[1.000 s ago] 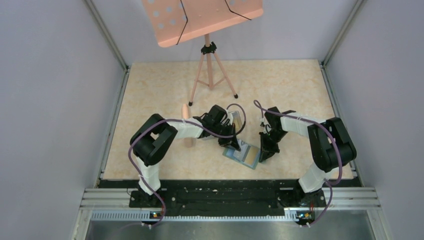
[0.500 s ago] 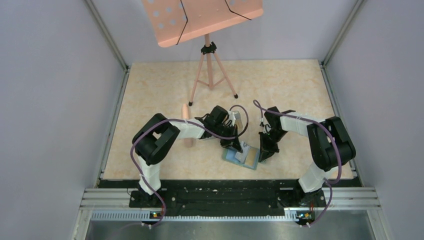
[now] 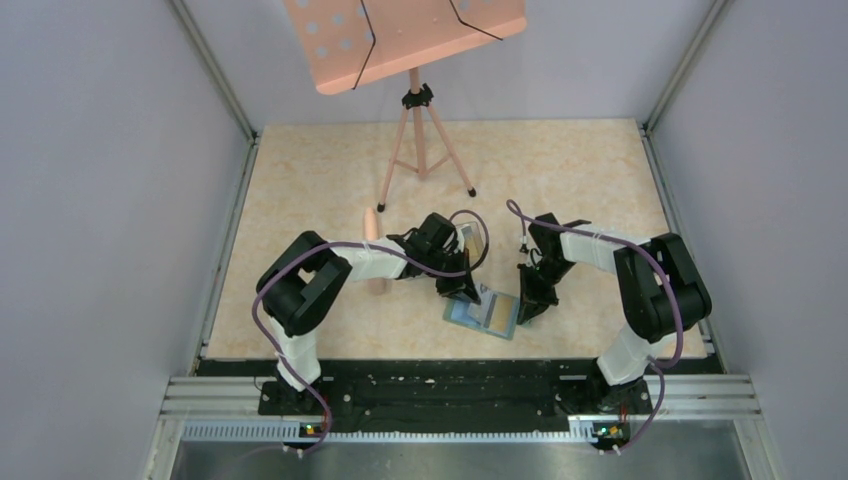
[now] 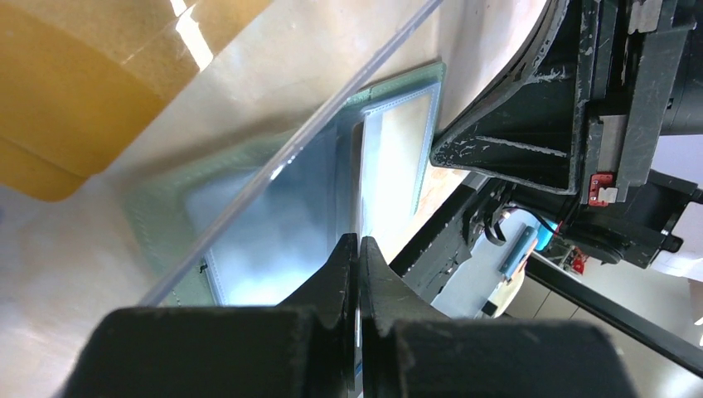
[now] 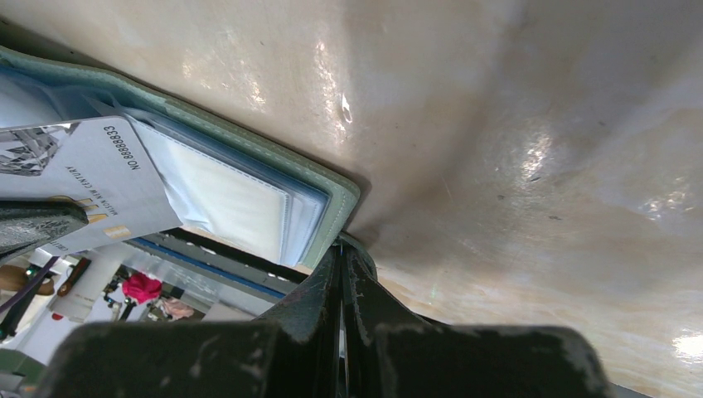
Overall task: Put the credit cards into the card holder
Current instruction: Insert the credit card into the card holder.
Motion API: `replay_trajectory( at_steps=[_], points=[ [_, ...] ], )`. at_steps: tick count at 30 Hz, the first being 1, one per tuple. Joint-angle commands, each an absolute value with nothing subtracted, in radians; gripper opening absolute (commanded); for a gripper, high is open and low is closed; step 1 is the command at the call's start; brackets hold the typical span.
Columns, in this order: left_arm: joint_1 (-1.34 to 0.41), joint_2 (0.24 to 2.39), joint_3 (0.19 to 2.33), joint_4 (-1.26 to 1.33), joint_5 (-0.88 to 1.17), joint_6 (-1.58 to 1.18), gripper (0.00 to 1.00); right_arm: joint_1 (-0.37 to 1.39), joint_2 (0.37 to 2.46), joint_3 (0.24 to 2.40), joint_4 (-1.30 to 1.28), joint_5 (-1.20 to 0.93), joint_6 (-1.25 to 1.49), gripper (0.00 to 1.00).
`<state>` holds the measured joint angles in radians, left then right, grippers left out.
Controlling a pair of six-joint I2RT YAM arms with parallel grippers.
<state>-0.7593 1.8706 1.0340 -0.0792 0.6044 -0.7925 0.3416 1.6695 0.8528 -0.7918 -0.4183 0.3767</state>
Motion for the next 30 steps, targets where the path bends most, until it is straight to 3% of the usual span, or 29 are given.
replay_trajectory(
  at_steps=[1,30],
  points=[
    [-0.758,1.868,1.020,-0.133,0.549,-0.842,0.00,0.341,1.680,0.858,-0.594,-0.393,0.380,0.00],
    [-0.805,1.870,0.943,-0.098,0.536,-0.843,0.00,0.340,1.671,0.833,-0.570,-0.401,0.393,0.00]
  ],
)
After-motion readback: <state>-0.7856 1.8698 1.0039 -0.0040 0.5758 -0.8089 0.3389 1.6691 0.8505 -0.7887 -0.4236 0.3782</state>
